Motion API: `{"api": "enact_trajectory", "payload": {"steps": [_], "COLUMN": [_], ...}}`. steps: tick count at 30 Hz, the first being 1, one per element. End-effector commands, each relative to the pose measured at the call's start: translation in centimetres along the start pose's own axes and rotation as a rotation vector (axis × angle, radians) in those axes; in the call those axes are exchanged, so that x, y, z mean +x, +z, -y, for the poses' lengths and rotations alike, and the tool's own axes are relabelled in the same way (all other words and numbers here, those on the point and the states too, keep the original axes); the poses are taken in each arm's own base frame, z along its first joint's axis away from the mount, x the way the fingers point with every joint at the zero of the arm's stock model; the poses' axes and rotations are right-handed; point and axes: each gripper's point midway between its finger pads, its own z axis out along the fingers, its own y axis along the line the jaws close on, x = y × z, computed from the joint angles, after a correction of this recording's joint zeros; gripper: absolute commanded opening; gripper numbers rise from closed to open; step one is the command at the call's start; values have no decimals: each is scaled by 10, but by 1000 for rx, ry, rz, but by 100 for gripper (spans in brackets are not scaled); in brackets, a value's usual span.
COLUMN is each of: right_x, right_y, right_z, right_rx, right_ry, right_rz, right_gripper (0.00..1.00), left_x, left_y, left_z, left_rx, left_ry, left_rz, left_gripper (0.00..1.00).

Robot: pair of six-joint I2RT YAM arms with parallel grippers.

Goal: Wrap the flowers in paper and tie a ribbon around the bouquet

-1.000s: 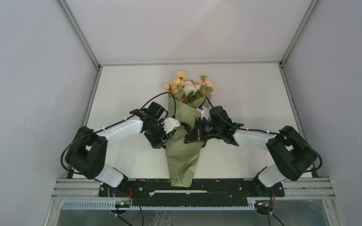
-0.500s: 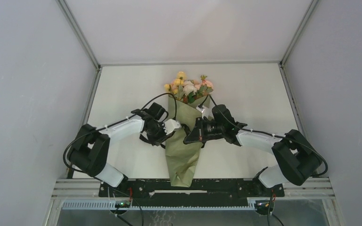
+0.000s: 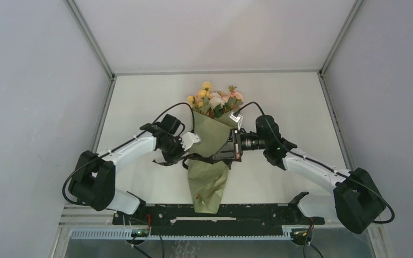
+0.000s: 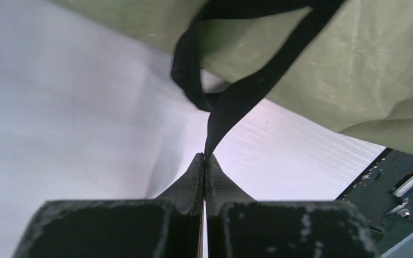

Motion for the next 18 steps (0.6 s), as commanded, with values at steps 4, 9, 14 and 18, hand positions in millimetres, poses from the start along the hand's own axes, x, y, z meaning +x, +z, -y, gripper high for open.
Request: {"api": "enact_trajectory", "payload": {"steps": [4,9,14,18], "right_x": [-27,-41,-59,-69], "right_y": [-8,-7,-16,-40], "right_z": [-56,-64,-75,-39], "right_rx": [-217,-258,-284,-108], "right_ry": [-101,-89,-98,-50], "right_rz": [65,119,198,308], "right_gripper": [0,0,0,0], "left_x": [-2,0,7,18], "left_y": [-20,-10,3,7], "left_z": [-35,-45,-72,-83], "left_rx": [-101,-125,-210,-204], "left_ry": [-66,-90,-133,-208], "left_rz": [52,46,3,-12], "left_gripper": [0,0,0,0]}}
